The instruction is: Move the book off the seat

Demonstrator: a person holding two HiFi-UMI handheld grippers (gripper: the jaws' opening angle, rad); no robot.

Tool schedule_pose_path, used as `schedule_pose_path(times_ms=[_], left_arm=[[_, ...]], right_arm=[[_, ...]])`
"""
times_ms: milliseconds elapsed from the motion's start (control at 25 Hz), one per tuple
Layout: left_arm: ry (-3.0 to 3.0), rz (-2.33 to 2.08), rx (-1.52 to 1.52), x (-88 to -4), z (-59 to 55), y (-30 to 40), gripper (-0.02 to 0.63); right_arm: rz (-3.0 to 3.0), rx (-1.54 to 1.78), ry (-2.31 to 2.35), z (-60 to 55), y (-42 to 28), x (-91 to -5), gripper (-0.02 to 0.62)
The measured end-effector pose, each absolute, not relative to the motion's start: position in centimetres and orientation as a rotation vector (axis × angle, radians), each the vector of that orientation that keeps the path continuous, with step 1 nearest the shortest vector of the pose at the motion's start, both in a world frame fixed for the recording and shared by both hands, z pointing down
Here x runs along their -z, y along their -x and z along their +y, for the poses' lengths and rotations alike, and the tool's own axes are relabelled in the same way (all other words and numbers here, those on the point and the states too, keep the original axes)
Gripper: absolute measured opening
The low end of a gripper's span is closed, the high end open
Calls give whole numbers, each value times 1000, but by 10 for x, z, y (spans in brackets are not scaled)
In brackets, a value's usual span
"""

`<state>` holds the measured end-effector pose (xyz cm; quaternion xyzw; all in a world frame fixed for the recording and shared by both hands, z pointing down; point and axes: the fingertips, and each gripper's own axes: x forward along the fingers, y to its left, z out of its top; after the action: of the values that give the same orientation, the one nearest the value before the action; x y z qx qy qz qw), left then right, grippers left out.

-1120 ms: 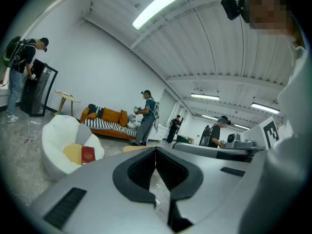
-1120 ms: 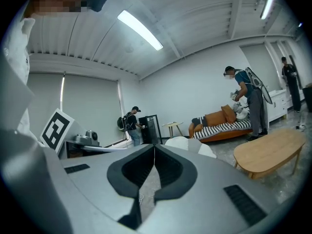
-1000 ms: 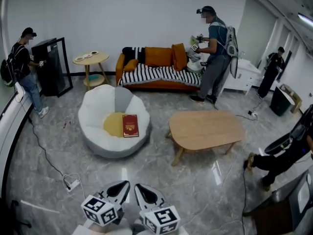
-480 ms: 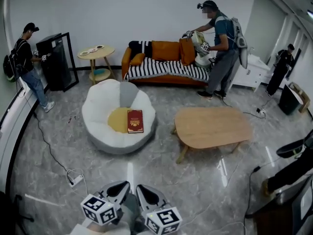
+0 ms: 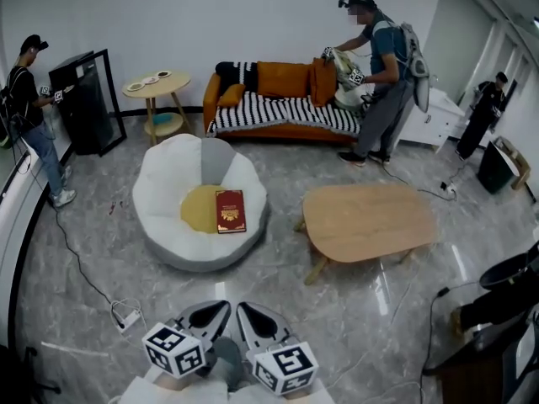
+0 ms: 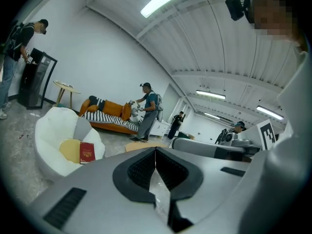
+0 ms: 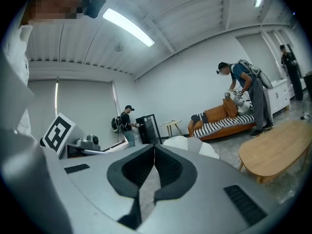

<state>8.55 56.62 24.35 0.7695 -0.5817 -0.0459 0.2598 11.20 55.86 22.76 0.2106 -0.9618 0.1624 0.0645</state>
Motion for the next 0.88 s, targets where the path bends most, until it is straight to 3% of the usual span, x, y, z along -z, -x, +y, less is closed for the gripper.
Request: schedule_pose_path(times_ms=[440, 880], left_arm=[[-2112, -1528, 146, -236, 466, 48, 8], [-2117, -1515, 93, -259, 421, 100, 8]], right_arm=[[-2863, -455, -739, 449, 15, -218, 12], [-2814, -488, -811, 404, 55, -238, 12]])
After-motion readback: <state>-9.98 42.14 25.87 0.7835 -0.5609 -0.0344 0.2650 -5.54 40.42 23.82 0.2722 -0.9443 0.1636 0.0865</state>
